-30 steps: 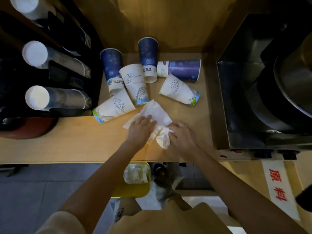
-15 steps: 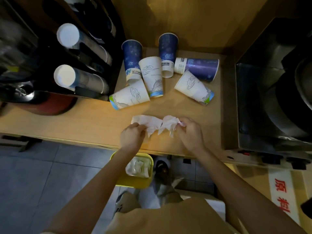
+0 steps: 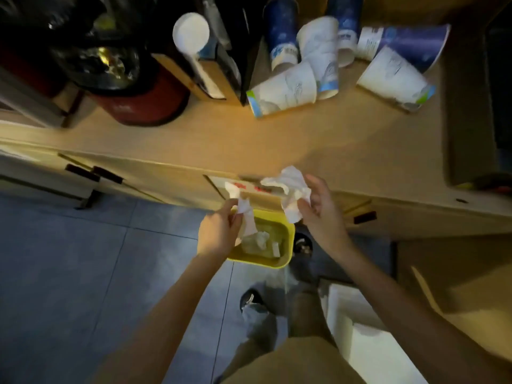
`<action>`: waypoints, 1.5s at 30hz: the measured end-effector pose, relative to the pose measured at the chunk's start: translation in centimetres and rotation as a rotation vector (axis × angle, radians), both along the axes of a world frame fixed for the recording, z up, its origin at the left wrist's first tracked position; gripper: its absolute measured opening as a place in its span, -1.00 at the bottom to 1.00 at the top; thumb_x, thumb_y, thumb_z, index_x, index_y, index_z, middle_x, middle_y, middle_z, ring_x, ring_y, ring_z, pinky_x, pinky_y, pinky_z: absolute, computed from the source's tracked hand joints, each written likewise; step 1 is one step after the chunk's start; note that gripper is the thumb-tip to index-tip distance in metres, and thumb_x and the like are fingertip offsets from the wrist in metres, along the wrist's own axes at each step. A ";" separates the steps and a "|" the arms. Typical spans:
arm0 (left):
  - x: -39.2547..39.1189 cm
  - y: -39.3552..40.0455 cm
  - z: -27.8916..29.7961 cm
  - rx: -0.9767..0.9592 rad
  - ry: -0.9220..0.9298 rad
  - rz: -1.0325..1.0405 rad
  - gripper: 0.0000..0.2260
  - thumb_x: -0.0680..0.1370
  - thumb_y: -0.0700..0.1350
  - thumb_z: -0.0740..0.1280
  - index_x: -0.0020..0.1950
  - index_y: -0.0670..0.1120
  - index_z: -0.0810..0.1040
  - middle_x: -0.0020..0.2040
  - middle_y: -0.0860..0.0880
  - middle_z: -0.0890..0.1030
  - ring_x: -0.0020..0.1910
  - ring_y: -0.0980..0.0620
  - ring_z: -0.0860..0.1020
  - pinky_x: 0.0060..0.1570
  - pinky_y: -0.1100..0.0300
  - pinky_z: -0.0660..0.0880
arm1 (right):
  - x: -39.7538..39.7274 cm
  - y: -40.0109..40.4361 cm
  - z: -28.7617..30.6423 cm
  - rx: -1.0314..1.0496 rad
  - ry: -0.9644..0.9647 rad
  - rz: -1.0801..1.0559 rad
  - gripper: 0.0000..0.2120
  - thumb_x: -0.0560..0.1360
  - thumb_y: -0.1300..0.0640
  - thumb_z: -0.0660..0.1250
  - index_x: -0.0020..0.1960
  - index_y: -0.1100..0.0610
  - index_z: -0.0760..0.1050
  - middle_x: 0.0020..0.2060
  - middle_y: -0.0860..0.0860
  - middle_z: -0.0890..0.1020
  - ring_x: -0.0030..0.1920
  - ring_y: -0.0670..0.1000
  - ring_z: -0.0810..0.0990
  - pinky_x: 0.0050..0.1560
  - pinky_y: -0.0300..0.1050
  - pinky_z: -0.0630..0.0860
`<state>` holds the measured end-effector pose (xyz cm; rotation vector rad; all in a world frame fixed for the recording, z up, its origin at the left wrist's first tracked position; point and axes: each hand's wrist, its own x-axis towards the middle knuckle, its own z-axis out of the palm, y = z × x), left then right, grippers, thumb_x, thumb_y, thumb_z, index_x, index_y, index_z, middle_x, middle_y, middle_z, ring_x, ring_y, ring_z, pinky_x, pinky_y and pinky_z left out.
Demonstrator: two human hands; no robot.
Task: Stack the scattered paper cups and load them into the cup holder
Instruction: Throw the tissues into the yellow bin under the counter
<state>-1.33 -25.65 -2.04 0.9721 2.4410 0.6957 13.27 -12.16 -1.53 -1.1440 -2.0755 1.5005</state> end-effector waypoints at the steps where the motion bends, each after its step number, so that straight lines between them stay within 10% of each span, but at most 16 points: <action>1: 0.0 -1.0 -1.1 -0.018 -0.019 -0.007 -0.81 0.53 -0.15 0.26 0.13 -0.10 0.51 -0.15 -0.23 0.68 -0.15 -0.25 0.61 -0.21 -0.05 0.55 | 0.2 -1.1 -1.1 0.003 -0.025 0.016 -0.59 0.49 0.16 0.17 0.30 -0.10 0.31 -0.36 0.13 0.50 -0.39 0.11 0.47 -0.32 0.02 0.39; 6: 0.2 -3.5 -6.9 -0.093 -0.117 -0.002 -0.83 0.49 -0.23 0.29 0.04 -0.13 0.61 -0.07 -0.23 0.68 -0.12 -0.21 0.61 -0.16 0.04 0.53 | 1.0 -4.9 -7.6 0.102 -0.192 0.095 -0.72 0.50 0.23 0.19 0.19 0.15 0.50 -0.13 0.19 0.67 -0.20 0.07 0.59 -0.30 -0.45 0.34; 11: 0.2 -4.0 -14.4 -0.190 -0.202 0.036 -0.79 0.53 -0.24 0.24 0.11 -0.19 0.58 0.08 -0.25 0.63 0.01 -0.19 0.57 -0.04 0.09 0.48 | 1.1 -5.8 -16.9 -0.050 -0.370 0.081 -0.72 0.53 0.26 0.16 0.21 0.16 0.47 0.05 0.26 0.63 0.04 0.24 0.59 -0.02 0.05 0.53; 31: -0.7 -0.8 -44.4 -0.679 -0.331 -0.277 -0.61 0.58 -0.13 0.14 0.38 -0.20 0.23 0.36 -0.27 0.36 0.30 -0.23 0.37 0.32 -0.08 0.32 | -4.5 -4.4 -48.1 -0.298 -0.805 0.389 -0.43 0.50 0.25 0.20 0.45 0.22 0.06 0.43 0.33 0.22 0.41 0.30 0.25 0.37 0.15 0.27; 36: -0.9 -0.7 -41.1 -0.598 -0.398 -0.190 -0.64 0.59 -0.12 0.12 0.38 -0.17 0.27 0.38 -0.24 0.36 0.33 -0.20 0.36 0.29 -0.01 0.32 | -4.6 -3.9 -43.9 -0.256 -0.691 0.256 -0.56 0.50 0.31 0.16 0.37 0.28 0.24 0.33 0.28 0.40 0.32 0.25 0.39 0.20 -0.02 0.36; 39: -1.4 -0.9 -36.6 -0.554 -0.424 -0.162 -0.68 0.59 -0.11 0.12 0.32 -0.17 0.36 0.33 -0.26 0.42 0.28 -0.22 0.40 0.24 0.00 0.36 | -4.9 -3.7 -38.7 -0.240 -0.661 0.298 -0.81 0.52 0.27 0.11 -0.12 0.24 0.49 -0.11 0.24 0.58 0.00 0.22 0.51 -0.22 -0.08 0.35; 41: -1.9 -1.0 -32.8 -0.524 -0.420 -0.127 -0.70 0.57 -0.08 0.15 0.24 -0.17 0.43 0.25 -0.26 0.50 0.20 -0.22 0.46 0.16 0.00 0.42 | -5.2 -3.7 -34.3 -0.216 -0.653 0.323 -0.68 0.53 0.23 0.08 -0.40 0.18 0.29 -0.40 0.14 0.40 -0.24 0.15 0.41 -0.38 -0.07 0.19; 45: -2.8 0.0 -22.8 -0.373 -0.367 -0.172 -0.68 0.56 -0.02 0.20 0.20 -0.18 0.47 0.17 -0.24 0.57 0.15 -0.21 0.50 0.10 0.01 0.44 | -6.2 -3.4 -23.4 -0.163 -0.551 0.354 -0.73 0.51 0.15 0.12 -0.24 0.31 0.44 -0.29 0.25 0.51 -0.23 0.23 0.50 -0.25 0.01 0.35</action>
